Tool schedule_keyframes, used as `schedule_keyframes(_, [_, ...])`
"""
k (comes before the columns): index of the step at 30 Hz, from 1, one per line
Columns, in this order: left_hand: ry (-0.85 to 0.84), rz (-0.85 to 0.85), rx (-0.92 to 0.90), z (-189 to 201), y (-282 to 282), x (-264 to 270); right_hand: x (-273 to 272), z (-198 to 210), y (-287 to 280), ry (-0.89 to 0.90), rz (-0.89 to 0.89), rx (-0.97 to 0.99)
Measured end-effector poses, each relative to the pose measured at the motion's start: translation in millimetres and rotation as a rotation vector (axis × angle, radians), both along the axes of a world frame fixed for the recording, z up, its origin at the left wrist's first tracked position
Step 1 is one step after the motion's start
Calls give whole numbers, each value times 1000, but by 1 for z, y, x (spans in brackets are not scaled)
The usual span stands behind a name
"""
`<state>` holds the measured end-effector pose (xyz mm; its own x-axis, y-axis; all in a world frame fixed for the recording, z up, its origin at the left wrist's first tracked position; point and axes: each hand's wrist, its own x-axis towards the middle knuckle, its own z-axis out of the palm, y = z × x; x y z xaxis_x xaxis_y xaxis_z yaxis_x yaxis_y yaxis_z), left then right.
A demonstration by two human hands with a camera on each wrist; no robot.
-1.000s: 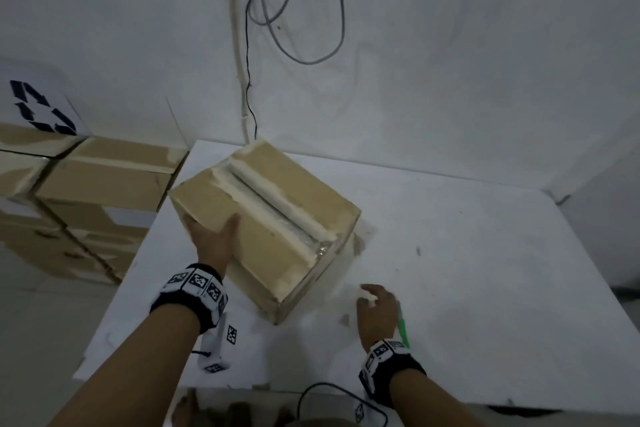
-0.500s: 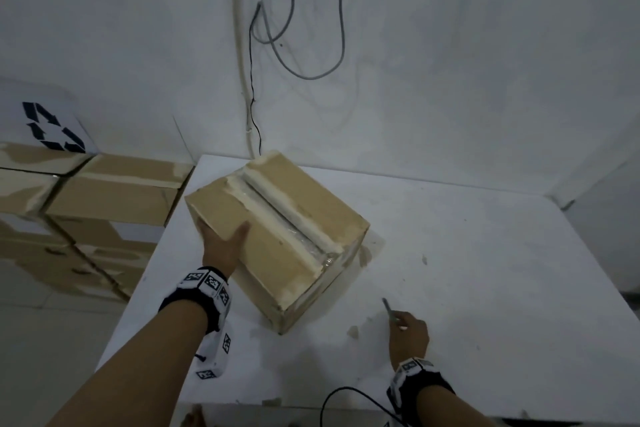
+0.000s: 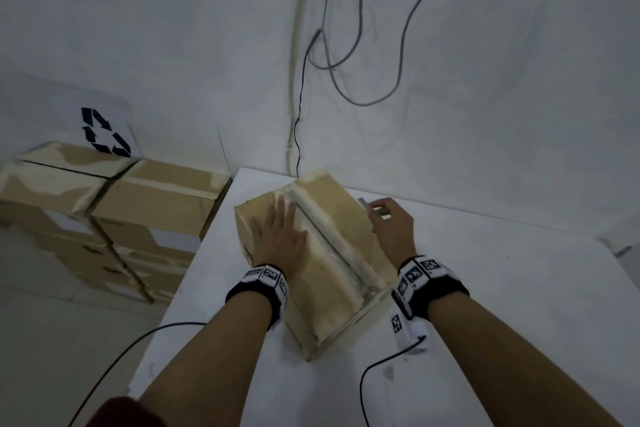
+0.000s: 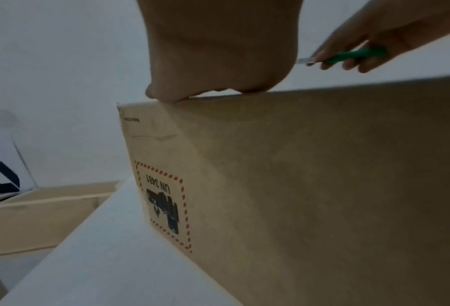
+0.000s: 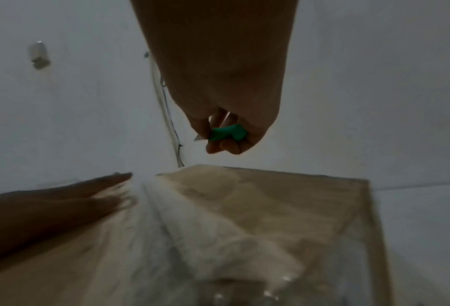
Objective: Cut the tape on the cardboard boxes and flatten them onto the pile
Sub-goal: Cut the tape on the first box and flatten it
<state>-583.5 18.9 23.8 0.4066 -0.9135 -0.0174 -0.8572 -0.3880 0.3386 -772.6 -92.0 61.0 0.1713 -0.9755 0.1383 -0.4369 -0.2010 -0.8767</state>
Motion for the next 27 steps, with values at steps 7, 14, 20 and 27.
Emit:
schedule_keyframes(7, [-57, -52, 60, -4, 0, 3, 90, -5, 2, 207, 215, -61])
schedule_keyframes(14, [2, -45, 4, -5, 0, 3, 131, -12, -12, 329, 272, 7])
schedule_keyframes(20, [54, -23, -29, -8, -2, 5, 140, -12, -18, 394, 314, -5])
schedule_keyframes(27, [47, -22, 26, -8, -5, 6, 141, -1, -13, 521, 402, -69])
